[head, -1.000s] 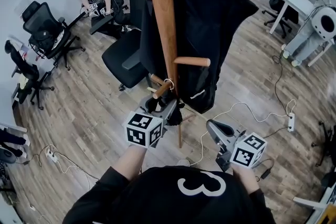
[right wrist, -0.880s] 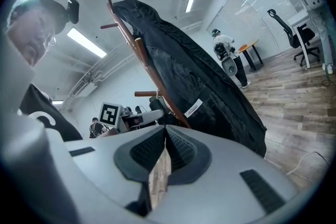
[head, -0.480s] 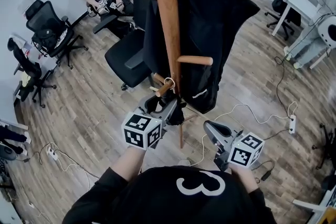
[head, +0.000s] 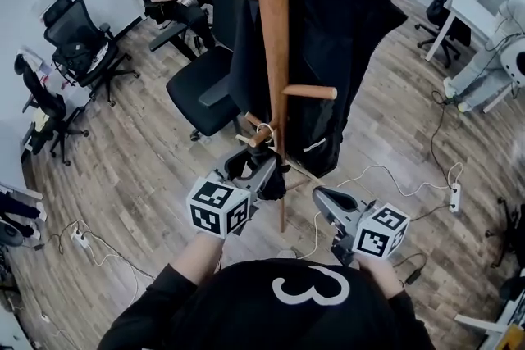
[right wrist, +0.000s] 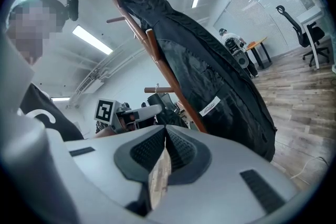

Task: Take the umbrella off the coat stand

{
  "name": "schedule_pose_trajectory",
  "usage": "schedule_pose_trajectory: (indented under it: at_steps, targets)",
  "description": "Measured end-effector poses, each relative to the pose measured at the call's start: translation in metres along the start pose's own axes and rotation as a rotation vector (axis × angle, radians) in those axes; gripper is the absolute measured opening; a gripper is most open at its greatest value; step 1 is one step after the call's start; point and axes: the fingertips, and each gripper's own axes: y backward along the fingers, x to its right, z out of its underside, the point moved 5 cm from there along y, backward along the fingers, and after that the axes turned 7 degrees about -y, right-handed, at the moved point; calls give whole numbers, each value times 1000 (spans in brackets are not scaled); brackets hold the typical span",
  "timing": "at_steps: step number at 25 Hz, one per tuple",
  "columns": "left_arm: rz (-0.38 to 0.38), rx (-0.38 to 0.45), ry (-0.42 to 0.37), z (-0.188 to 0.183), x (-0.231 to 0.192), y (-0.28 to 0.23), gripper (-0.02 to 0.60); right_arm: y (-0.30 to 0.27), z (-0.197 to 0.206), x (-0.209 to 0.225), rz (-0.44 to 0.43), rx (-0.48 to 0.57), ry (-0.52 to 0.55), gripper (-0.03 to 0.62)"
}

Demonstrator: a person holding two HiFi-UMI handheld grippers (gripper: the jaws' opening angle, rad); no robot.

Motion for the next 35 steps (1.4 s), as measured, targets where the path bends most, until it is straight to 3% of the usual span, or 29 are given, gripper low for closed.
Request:
schedule_pose_trajectory:
  at_steps: [20,35]
  targets:
    - [-3,22,-44,-6,1,28,207,-7,1,-15,-21,-10,26,26]
    - [25,44,-33,-7,11,57,207,-20,1,-35,-39,-39,51,26]
